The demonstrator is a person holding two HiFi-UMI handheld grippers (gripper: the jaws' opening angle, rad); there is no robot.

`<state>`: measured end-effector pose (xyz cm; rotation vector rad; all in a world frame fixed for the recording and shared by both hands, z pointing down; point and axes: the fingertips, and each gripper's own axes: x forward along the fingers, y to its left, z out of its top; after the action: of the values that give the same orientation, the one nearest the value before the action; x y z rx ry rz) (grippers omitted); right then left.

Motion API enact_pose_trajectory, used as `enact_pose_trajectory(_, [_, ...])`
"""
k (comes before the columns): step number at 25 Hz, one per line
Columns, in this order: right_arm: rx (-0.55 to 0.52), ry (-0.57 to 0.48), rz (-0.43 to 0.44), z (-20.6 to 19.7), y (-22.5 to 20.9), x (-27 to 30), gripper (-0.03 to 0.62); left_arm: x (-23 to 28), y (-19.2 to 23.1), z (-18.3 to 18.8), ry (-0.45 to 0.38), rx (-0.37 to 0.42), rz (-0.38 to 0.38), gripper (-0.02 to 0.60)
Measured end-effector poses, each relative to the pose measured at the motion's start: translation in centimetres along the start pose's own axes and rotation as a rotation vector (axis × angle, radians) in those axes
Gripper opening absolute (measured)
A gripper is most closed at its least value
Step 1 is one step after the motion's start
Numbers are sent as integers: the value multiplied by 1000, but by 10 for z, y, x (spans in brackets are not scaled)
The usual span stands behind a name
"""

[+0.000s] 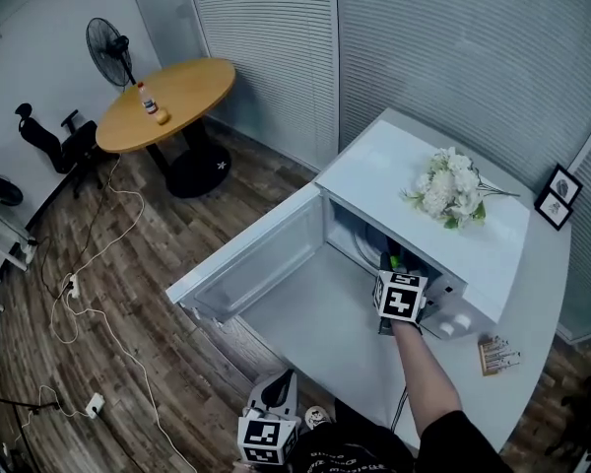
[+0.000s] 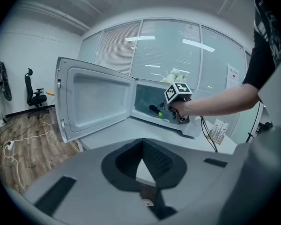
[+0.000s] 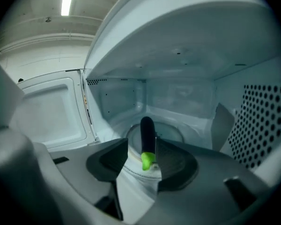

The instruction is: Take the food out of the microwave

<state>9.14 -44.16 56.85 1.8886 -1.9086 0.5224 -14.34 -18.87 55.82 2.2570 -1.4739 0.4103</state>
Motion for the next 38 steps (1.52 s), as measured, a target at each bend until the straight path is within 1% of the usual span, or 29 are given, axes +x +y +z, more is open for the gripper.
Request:
enact_pose_trajectory(3, [-22, 21, -12, -1, -3, 12, 175, 1, 3, -2, 15, 19, 5, 8])
enact_pose_trajectory(9, [-49, 85, -39, -6, -11, 30, 187, 4, 10, -7, 45, 16, 15, 8])
enact_pose_trajectory(19, [-22, 173, 11, -23, -13, 48, 202, 9, 13, -7, 52, -12, 16, 8])
enact_pose_trajectory(22, [-2, 176, 27, -23, -12, 49, 202, 10, 12, -8, 55, -25, 10, 8])
enact_pose_trajectory(27, [16, 183, 32, -24, -7, 48, 142, 9, 7, -12, 62, -41, 0, 8])
enact_pose_trajectory(31, [43, 180, 24, -24, -9, 47, 133, 7, 2, -16, 66, -46, -5, 8])
enact_pose_trajectory(34, [22, 155, 12, -20, -12, 43, 130, 4, 2, -19, 70, -50, 2, 8])
enact_pose_trajectory(38, [13, 103, 29, -12, -7, 34, 130, 0, 2, -24, 72, -56, 12, 8])
